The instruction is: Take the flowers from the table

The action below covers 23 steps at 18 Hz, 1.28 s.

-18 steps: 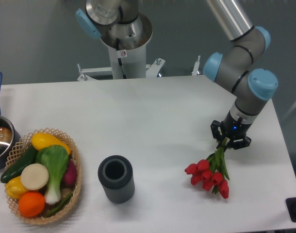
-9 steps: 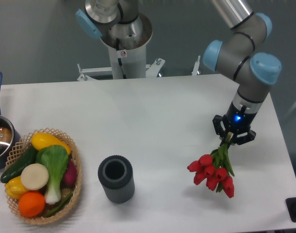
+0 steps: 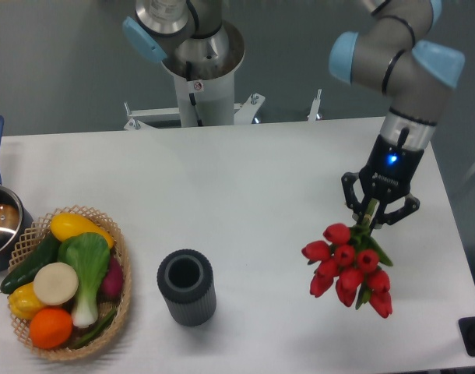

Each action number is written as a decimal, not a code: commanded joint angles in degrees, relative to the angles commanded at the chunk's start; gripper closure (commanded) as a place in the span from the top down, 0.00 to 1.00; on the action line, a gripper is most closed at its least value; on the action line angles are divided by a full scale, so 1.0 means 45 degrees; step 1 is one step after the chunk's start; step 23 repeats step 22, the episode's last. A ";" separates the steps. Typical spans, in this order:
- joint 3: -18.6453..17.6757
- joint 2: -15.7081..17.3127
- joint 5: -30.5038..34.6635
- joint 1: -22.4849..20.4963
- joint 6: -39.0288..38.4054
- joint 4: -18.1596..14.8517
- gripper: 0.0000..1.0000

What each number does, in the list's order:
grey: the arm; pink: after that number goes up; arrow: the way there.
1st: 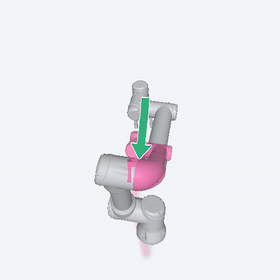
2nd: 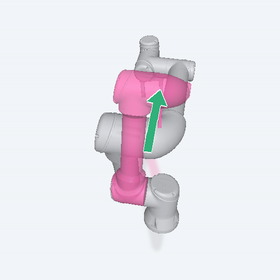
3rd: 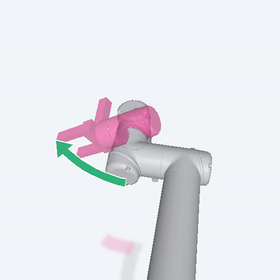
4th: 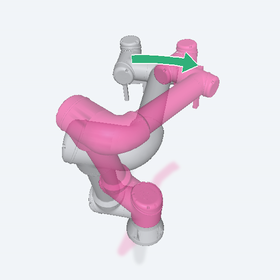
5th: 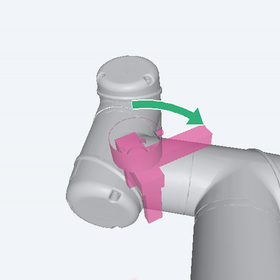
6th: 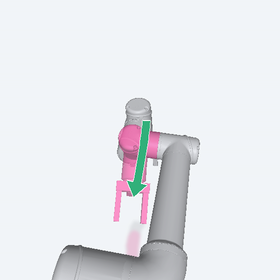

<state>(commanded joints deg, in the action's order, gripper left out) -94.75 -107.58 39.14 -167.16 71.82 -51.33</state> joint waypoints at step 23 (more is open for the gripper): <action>0.0117 0.0177 -0.1607 -0.0568 -0.0139 -0.0020 0.26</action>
